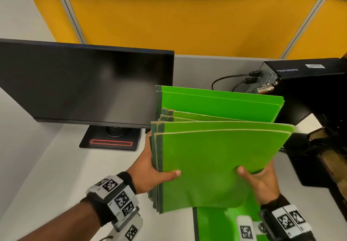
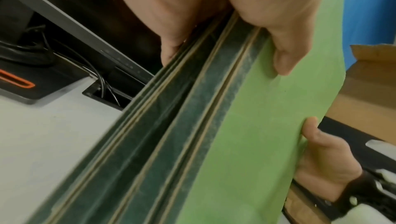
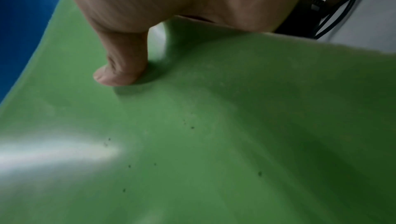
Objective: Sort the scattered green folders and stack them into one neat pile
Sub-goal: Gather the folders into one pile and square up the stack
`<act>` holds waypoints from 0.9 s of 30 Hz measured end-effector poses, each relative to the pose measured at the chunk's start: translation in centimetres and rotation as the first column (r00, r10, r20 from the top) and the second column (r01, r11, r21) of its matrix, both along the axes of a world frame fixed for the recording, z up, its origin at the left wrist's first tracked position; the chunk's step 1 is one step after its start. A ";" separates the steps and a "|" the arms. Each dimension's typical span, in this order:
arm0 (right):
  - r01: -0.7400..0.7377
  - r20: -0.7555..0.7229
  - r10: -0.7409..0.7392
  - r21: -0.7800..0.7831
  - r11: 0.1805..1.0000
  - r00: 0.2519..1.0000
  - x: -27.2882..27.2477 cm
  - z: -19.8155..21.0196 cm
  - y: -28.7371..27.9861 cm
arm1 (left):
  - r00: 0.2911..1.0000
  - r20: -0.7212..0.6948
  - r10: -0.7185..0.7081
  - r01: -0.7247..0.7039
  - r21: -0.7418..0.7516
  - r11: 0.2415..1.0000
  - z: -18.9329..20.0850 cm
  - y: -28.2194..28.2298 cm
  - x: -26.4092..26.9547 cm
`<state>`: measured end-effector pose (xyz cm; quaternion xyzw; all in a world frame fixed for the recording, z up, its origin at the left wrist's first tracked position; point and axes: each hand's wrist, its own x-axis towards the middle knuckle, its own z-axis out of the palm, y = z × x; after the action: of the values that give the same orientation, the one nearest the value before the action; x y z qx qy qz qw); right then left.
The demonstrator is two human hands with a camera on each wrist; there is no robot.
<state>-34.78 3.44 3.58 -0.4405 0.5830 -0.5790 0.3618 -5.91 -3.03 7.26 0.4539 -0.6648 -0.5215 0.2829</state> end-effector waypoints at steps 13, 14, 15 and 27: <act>-0.075 0.009 0.077 0.353 0.932 0.997 -3.9 2.5 -1.6 | 0.955 -0.175 0.240 -0.165 0.360 0.918 -4.1 0.5 -4.8; -0.067 0.026 0.062 0.421 0.904 0.998 -4.5 1.8 -1.4 | 0.951 -0.169 0.258 -0.164 0.431 0.887 -5.2 0.8 -5.6; -0.065 0.039 0.053 0.491 0.869 0.998 -5.2 0.9 -1.1 | 0.952 -0.151 0.268 -0.160 0.500 0.851 -6.2 1.3 -6.4; -0.017 0.013 0.012 0.728 0.685 1.000 -9.0 -7.5 -1.0 | 0.946 0.189 0.264 -0.320 0.677 0.663 -13.4 1.4 -11.3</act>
<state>-43.79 2.44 -3.92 -0.2632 0.7601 -0.2987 0.5135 -17.16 -1.66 -6.11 0.6463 -0.3466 -0.6641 0.1450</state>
